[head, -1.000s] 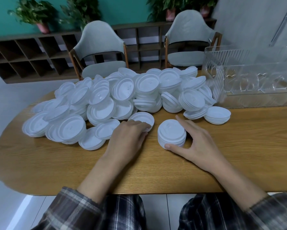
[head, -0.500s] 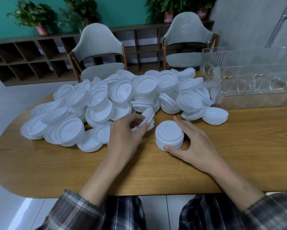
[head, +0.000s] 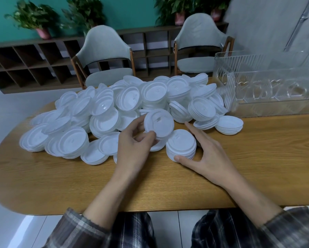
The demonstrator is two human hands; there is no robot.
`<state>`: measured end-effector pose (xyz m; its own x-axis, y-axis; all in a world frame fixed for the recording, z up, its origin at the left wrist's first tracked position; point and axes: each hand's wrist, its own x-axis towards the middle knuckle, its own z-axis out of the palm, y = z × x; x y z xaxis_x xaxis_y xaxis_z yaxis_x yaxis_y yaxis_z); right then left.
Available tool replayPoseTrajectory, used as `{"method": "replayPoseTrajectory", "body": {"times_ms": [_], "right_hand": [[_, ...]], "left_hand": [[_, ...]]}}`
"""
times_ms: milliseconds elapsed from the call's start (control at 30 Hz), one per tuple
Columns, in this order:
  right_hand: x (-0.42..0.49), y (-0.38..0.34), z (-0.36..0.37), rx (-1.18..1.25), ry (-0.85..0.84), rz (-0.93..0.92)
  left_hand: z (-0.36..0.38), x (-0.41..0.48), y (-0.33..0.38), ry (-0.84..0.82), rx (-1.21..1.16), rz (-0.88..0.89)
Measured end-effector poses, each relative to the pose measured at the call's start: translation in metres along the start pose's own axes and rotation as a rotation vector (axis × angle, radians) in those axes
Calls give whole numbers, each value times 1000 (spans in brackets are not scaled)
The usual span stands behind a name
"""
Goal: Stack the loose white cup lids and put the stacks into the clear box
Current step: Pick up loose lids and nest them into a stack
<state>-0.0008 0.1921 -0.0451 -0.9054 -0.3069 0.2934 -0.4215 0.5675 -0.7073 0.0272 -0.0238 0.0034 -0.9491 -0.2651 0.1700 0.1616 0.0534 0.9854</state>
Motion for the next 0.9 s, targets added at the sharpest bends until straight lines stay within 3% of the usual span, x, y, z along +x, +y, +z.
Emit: {"method": "replayPoseTrajectory", "body": {"times_ms": [167,433,900], "right_hand": [[1,0,1,-3,8,-19],[1,-3,-1,16,6,-49],[2,0,3,30,-16,-17]], "left_hand": [[5,1,2,-52,-158,-122],[17,-4,-9,-157,304,43],[21,0,-24,-191,560,193]]}}
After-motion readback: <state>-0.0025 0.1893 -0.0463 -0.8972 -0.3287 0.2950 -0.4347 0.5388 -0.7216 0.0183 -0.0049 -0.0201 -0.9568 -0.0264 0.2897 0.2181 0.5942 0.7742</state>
